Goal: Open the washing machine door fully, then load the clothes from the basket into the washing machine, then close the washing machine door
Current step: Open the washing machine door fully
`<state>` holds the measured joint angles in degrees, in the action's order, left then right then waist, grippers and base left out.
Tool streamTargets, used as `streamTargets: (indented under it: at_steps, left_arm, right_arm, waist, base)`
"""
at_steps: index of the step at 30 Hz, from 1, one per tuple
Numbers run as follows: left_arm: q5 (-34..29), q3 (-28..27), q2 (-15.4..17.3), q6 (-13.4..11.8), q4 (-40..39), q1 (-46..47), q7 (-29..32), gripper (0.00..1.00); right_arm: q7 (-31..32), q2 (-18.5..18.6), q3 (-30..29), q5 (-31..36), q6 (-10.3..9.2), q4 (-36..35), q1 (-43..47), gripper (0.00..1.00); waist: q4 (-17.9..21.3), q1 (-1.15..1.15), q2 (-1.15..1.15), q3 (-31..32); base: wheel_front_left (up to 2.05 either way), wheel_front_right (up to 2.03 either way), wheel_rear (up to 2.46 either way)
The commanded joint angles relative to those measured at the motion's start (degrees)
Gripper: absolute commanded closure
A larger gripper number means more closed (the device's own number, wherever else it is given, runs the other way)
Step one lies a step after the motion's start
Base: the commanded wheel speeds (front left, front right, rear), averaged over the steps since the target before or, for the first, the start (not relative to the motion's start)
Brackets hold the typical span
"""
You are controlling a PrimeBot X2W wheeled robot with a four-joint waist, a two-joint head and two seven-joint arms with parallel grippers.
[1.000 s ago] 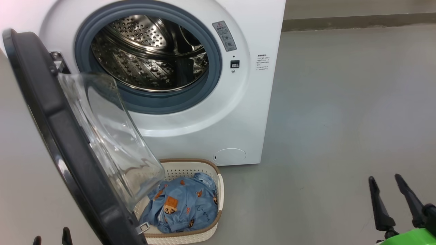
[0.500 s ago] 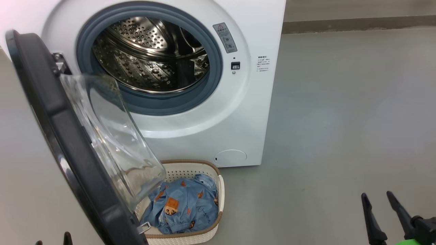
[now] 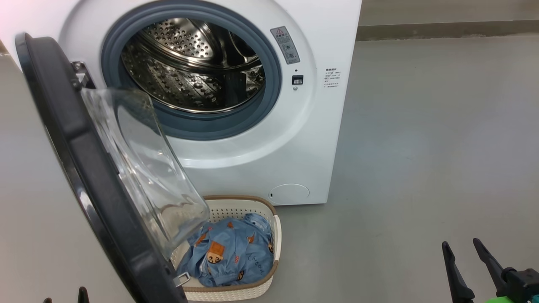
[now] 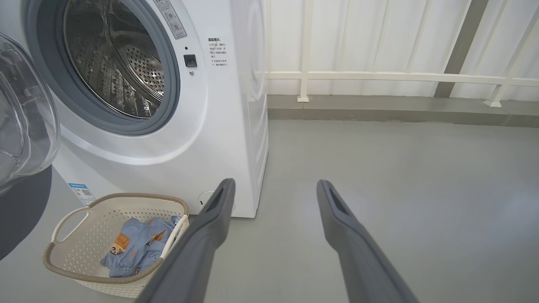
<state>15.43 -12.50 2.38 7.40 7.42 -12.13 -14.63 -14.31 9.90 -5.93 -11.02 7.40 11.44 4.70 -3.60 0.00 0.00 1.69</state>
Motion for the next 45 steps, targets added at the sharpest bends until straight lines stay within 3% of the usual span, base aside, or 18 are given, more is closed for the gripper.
streamTargets:
  at_steps: [1,41,42,43,45]
  left_arm:
    - [0.1,-1.9,0.8,0.1,-1.5,1.0,-0.4,0.0]
    - [0.0,-1.3,0.8,0.1,-1.3,1.3,-0.4,0.0]
    - [0.1,-0.9,1.0,0.1,-1.3,1.4,-0.4,0.58]
    - [0.3,-0.6,1.2,0.1,-1.3,1.4,-0.4,1.0]
    - [0.7,-0.3,1.5,0.1,-1.3,1.4,-0.4,1.0]
  right_arm:
    - [-0.7,1.1,1.7,0.7,0.09,-1.3,-2.0,0.0]
    - [-0.7,0.4,3.8,0.6,0.09,-0.8,-3.4,0.0]
    - [-0.7,0.5,3.9,0.6,0.09,-0.8,-3.5,0.0]
    - [-0.7,0.5,3.9,0.5,0.09,-0.8,-3.5,0.0]
    - [-0.7,0.5,3.8,0.4,0.09,-0.9,-3.5,0.0]
  waist:
    - [0.0,0.0,0.0,0.0]
    - [-0.8,0.0,0.0,-0.1]
    - [-0.9,0.0,0.0,-0.1]
    - [-0.9,0.0,0.0,-0.1]
    - [-0.9,0.0,0.0,-0.1]
  base:
    - [0.0,0.0,0.0]
    - [0.0,0.0,0.0]
    - [0.0,0.0,0.0]
    - [0.0,0.0,0.0]
    - [0.0,0.0,0.0]
